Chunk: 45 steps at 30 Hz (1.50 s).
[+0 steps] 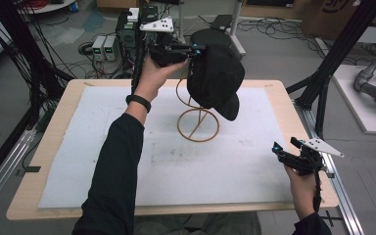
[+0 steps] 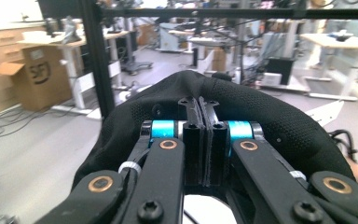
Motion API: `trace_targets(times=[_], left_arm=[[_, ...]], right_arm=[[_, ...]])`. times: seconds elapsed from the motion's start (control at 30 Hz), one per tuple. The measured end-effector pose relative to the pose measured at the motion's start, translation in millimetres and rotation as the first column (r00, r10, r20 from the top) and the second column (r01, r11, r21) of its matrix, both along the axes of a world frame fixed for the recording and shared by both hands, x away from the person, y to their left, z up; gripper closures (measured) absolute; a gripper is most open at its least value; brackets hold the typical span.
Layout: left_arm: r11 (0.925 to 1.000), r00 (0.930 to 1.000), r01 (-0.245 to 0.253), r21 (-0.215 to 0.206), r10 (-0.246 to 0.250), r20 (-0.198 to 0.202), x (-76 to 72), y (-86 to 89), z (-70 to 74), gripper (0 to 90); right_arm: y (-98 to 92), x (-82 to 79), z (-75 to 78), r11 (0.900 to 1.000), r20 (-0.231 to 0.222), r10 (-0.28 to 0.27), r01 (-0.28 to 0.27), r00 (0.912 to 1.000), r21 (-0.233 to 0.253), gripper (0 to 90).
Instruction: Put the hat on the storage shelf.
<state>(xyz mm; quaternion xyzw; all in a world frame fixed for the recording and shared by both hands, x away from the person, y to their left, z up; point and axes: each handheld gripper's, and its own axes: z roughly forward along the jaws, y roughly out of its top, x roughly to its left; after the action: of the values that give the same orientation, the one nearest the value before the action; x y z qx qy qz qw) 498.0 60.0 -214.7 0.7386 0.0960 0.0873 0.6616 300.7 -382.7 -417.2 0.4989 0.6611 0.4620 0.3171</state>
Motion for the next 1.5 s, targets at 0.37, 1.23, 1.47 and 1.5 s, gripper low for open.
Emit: trace_targets(times=[0.37, 1.23, 1.47, 1.5], left_arm=[[0.9958, 0.9961, -0.077, 0.049, 0.079, -0.038, -3.4, 12.7, -17.2, 88.5], [0.9829, 0.9810, -0.181, 0.034, 0.183, -0.066, -55.2, 67.3, -64.7, 42.0], [0.9709, 0.9718, -0.232, 0.058, 0.234, -0.026, -84.4, 87.4, -74.8, 33.6], [0.9684, 0.9695, -0.243, 0.059, 0.244, -0.023, -89.4, 91.4, -77.0, 33.3]], right_arm=[[7.2, 5.4, 0.3, 1.000, 0.000, 0.021, -0.021, 0.9998, -0.002, 26.5], [33.8, 24.2, 0.6, 0.996, -0.003, 0.084, -0.084, 0.9965, -0.013, 26.4], [47.3, 35.8, 0.6, 0.993, 0.000, 0.117, -0.117, 0.9932, -0.015, 26.4], [49.4, 36.5, 0.8, 0.993, -0.004, 0.118, -0.118, 0.9930, -0.011, 26.4]])
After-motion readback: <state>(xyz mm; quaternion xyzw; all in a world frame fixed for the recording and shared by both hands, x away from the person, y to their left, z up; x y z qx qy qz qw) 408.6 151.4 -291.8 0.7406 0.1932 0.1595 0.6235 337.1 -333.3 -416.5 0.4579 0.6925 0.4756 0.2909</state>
